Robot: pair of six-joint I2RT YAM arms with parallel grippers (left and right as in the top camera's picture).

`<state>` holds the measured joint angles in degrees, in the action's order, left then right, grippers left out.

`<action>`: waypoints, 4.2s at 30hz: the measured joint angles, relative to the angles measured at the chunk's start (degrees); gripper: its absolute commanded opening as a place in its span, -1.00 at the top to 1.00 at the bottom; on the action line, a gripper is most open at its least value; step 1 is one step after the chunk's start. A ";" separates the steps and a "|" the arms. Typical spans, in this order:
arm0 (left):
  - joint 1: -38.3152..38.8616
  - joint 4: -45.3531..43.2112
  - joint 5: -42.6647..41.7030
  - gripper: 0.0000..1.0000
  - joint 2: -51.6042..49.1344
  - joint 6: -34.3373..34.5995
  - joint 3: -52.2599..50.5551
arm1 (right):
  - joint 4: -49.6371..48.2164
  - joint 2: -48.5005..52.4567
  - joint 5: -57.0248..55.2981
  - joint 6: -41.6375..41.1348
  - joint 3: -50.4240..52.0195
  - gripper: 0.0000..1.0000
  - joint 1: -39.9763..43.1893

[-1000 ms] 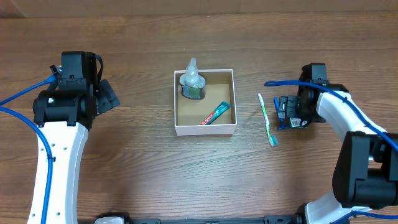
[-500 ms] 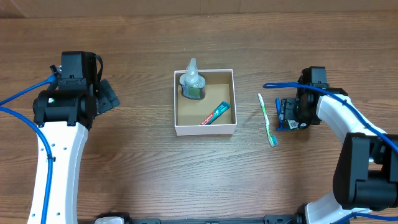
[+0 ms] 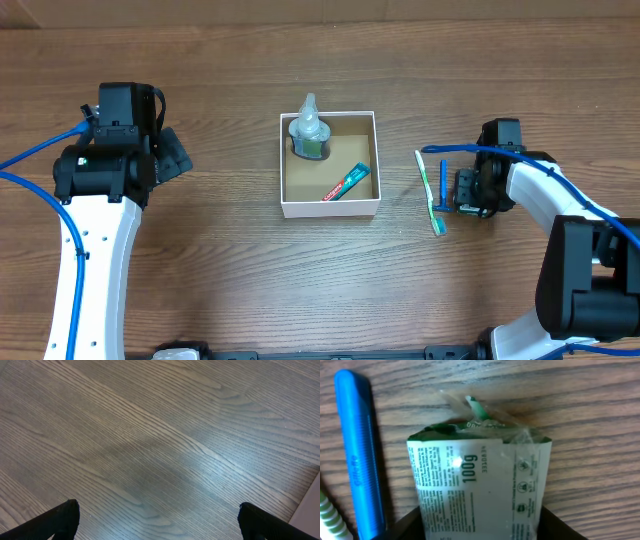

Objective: Pack container
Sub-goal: 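Carry the packet with the right gripper and release it in the box, then move the right gripper to the blue razor and grasp it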

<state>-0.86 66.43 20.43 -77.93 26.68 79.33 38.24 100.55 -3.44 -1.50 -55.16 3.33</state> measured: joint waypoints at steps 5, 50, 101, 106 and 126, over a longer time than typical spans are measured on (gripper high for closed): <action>0.00 0.00 0.00 -1.00 0.00 0.00 0.00 | 0.24 0.00 -0.02 -0.57 -0.13 0.03 0.00; 0.00 0.00 0.00 -1.00 0.00 0.00 0.00 | 18.71 5.84 3.89 -18.45 -33.66 0.17 -36.54; 0.00 0.02 0.00 -1.00 0.00 -0.02 0.00 | 6.36 -10.58 -5.57 -13.79 -4.33 -0.74 -9.81; 0.00 0.02 0.00 -1.00 0.00 0.00 0.00 | -4.42 -10.58 -5.49 -12.20 5.49 -0.68 -9.81; 0.00 0.00 0.00 -1.00 0.00 0.00 0.00 | -13.70 -10.49 -3.54 -7.23 9.55 -0.42 -9.79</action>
<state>-0.86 66.43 20.43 -77.93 26.68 79.33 24.53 90.06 -6.98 -8.73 -45.60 -6.46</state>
